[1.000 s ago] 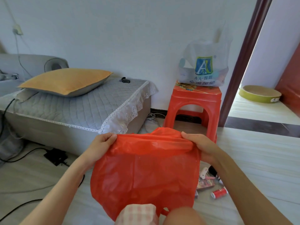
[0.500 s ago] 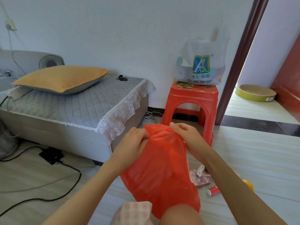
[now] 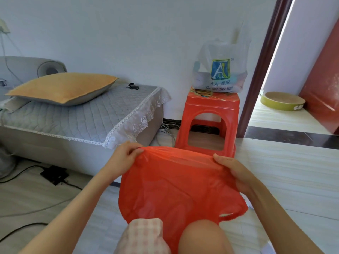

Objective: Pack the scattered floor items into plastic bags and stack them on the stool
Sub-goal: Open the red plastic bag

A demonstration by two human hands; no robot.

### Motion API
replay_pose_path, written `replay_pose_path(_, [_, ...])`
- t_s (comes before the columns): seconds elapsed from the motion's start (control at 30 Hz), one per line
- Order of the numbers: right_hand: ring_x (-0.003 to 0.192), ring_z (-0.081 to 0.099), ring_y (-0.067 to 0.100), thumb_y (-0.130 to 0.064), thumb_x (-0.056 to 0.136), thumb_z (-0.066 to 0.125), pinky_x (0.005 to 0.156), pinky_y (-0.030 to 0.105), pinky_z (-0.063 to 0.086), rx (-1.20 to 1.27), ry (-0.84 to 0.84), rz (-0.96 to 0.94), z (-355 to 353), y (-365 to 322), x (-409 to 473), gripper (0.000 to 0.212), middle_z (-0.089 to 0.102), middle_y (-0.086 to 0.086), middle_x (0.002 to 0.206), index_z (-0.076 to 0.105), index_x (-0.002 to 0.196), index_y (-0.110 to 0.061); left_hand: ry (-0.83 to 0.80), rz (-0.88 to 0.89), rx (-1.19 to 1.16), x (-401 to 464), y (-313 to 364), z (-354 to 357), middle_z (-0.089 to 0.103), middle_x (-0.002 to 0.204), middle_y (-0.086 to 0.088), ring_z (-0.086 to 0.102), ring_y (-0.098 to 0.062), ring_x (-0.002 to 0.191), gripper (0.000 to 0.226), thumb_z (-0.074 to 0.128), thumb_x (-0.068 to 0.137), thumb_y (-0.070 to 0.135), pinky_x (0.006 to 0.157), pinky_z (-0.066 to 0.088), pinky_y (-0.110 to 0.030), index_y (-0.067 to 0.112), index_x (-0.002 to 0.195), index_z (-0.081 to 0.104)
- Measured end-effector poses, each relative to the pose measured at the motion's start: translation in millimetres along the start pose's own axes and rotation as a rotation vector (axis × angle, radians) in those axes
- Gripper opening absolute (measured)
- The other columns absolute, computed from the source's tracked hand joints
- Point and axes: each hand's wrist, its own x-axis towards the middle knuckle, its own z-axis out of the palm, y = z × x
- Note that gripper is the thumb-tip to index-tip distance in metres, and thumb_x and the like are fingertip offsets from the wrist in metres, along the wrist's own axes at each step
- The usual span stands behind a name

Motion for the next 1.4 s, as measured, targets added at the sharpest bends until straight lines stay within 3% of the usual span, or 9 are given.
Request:
replay_pose_path(0.13, [0.084, 0.064, 0.021, -0.031, 0.081, 0.066, 0.086, 0.035, 0.052, -0.306, 0.238, -0.141, -2.0, 0.8, 12.8, 0.025, 0.071, 0.011, 0.089, 0.074, 0.087, -0.007, -0.074, -0.141, -0.075, -5.5, -9.1, 0.4, 0.052, 0.084, -0.001, 0.046, -0.005, 0.076, 0.03, 0.047, 0.095, 0.015, 0.07, 0.033, -0.007, -0.008, 0.08, 0.06])
replay_pose_path(0.23, [0.095, 0.06, 0.018, -0.03, 0.088, 0.06, 0.084, 0.024, 0.046, -0.615, 0.471, -0.402, 4.5, 1.1, 15.6, 0.021, 0.066, 0.006, 0.099, 0.066, 0.096, -0.012, 0.038, -0.254, -0.22, -8.5, -8.6, 1.4, 0.051, 0.077, -0.007, 0.046, -0.014, 0.074, 0.033, 0.045, 0.096, 0.023, 0.065, 0.035, -0.021, -0.004, 0.084, 0.06])
replay_pose_path(0.5, [0.117, 0.051, 0.026, -0.065, 0.07, 0.049, 0.093, 0.049, 0.046, -1.493, 0.593, -0.778, 28.1, 40.3, 7.7, 0.069, 0.057, 0.006, 0.123, 0.06, 0.118, -0.017, 0.215, -0.263, -0.228, -11.4, -0.3, 8.3, 0.055, 0.07, -0.004, 0.047, -0.008, 0.065, 0.036, 0.043, 0.096, 0.023, 0.057, 0.035, -0.012, -0.001, 0.076, 0.06])
replay_pose_path(0.67, [0.091, 0.058, 0.032, -0.011, 0.082, 0.06, 0.077, 0.041, 0.048, -1.195, 0.643, -0.695, 19.7, 38.8, 12.5, 0.016, 0.059, 0.011, 0.098, 0.069, 0.095, -0.007, 0.238, -0.174, -0.143, -14.8, -0.5, 0.7, 0.057, 0.075, -0.002, 0.047, -0.011, 0.068, 0.028, 0.044, 0.096, 0.023, 0.059, 0.036, -0.014, 0.005, 0.083, 0.061])
replay_pose_path(0.83, [0.093, 0.06, 0.019, -0.018, 0.092, 0.053, 0.079, 0.029, 0.044, -1.166, 0.548, -0.615, 8.5, 16.5, 0.0, 0.019, 0.067, 0.003, 0.102, 0.067, 0.103, -0.012, 0.148, -0.097, 0.158, -16.6, -15.1, -4.2, 0.067, 0.103, -0.003, 0.058, -0.021, 0.1, 0.018, 0.049, 0.092, 0.015, 0.086, 0.043, -0.032, 0.016, 0.103, 0.064])
replay_pose_path(1.0, [0.093, 0.061, 0.02, -0.021, 0.091, 0.051, 0.077, 0.028, 0.042, -1.245, 0.522, -0.628, 18.4, 5.9, 1.9, 0.02, 0.068, 0.003, 0.101, 0.067, 0.102, -0.015, -0.141, 0.229, 0.518, -19.4, -1.9, 21.3, 0.042, 0.136, 0.003, 0.039, -0.021, 0.125, 0.076, 0.064, 0.072, 0.044, 0.104, 0.032, -0.047, 0.034, 0.138, 0.029])
replay_pose_path(1.07, [0.094, 0.061, 0.023, -0.022, 0.09, 0.053, 0.08, 0.034, 0.045, -1.295, 0.465, -0.635, 26.3, 5.4, 11.8, 0.019, 0.068, 0.004, 0.1, 0.068, 0.101, -0.016, -0.12, 0.373, 0.688, -11.2, 2.2, 38.0, 0.051, 0.127, 0.001, 0.049, -0.023, 0.116, 0.078, 0.07, 0.068, 0.045, 0.096, 0.041, -0.05, 0.034, 0.134, 0.031])
replay_pose_path(1.2, [0.075, 0.063, 0.024, -0.025, 0.083, 0.051, 0.065, 0.035, 0.047, -1.407, 0.454, -0.792, 25.5, 12.4, 41.8, 0.02, 0.068, 0.002, 0.081, 0.069, 0.084, -0.016, 0.023, 0.366, 0.58, 16.2, -7.2, 62.3, 0.06, 0.083, -0.001, 0.063, -0.025, 0.066, 0.027, 0.04, 0.079, 0.031, 0.043, 0.05, -0.033, 0.025, 0.098, 0.058])
replay_pose_path(1.4, [0.074, 0.063, 0.027, -0.018, 0.071, 0.062, 0.066, 0.038, 0.047, -1.705, 0.405, -0.572, -19.3, 59.9, 120.1, 0.009, 0.067, 0.001, 0.075, 0.067, 0.078, -0.017, 0.083, 0.229, 0.425, 53.5, -71.4, 103.6, 0.055, 0.093, -0.008, 0.059, -0.03, 0.061, 0.039, 0.031, 0.084, 0.028, 0.047, 0.049, -0.037, 0.011, 0.098, 0.063])
